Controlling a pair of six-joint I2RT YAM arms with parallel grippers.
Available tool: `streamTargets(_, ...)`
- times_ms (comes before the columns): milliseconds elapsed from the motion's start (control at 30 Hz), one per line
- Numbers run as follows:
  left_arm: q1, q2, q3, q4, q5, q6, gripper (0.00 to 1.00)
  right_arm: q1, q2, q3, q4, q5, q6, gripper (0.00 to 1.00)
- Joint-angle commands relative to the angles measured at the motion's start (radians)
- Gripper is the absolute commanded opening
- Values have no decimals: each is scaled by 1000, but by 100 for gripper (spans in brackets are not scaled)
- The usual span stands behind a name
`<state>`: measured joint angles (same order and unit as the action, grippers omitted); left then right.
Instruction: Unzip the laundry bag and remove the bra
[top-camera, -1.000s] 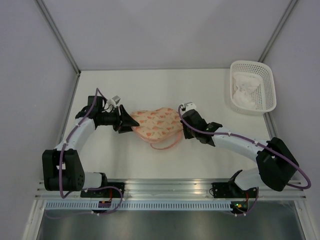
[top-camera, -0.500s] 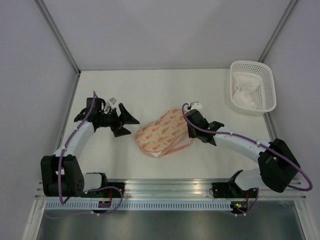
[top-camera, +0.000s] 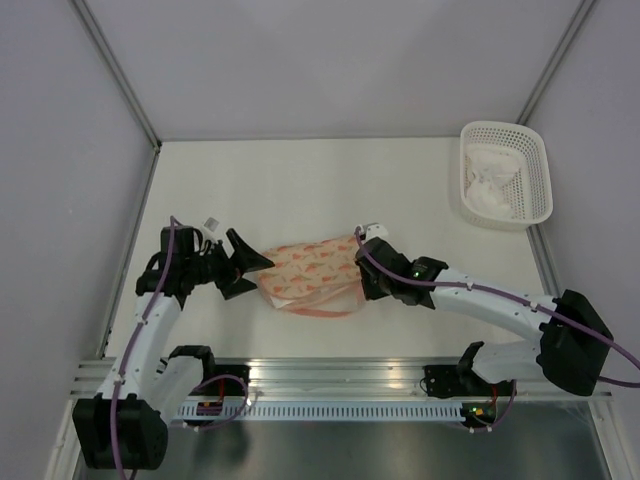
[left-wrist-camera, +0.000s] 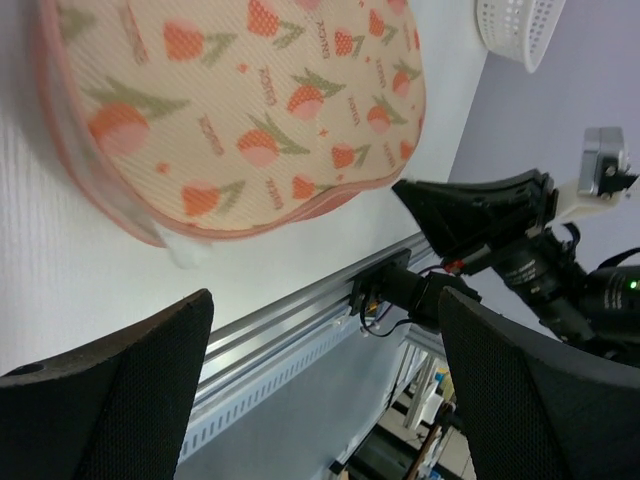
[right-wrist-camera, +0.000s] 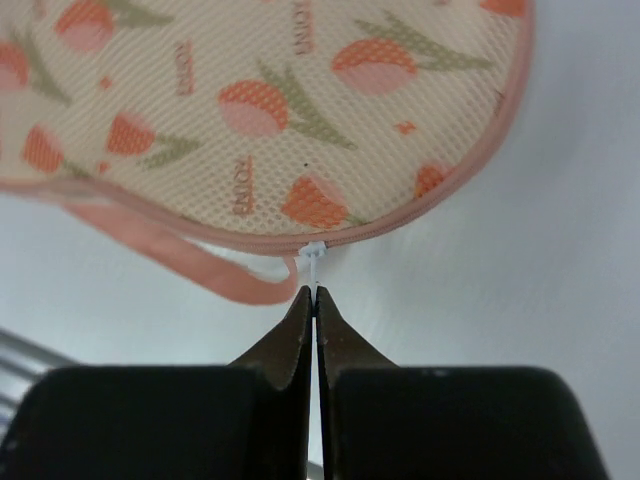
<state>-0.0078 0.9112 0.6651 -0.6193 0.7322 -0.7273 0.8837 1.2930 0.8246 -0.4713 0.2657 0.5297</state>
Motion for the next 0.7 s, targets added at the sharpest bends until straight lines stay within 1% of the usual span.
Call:
streamTargets(0,-7,-119,-41,-30,-43,-151,97,84,5,45,29,-149,30,0)
streamTargets(33,-9,-144,-50,-28,-43,-191,99,99,11,53,51,-166,30,1)
streamTargets(100,-12,-210,-62,-54,-37,-225,100,135,37,71,80,-216,29,1)
streamTargets(200,-14,-293,-56,-104,-54,-287,100,152,74,80,163,-305,33,0)
streamTargets(300,-14,-371,-58,-135,-82,-342,100,158,116,93,270,-362,29,0)
streamTargets(333,-14,-385,-61,-145,-89,-363,100,159,132,99,322,-406,27,1)
streamTargets(433,-14,-408,-78,-171,-123,-383,100,159,190,142,405,-473,18,1)
streamTargets(667,-14,-411,-143,-143,-149,-440,100,159,256,195,551,-563,-20,0)
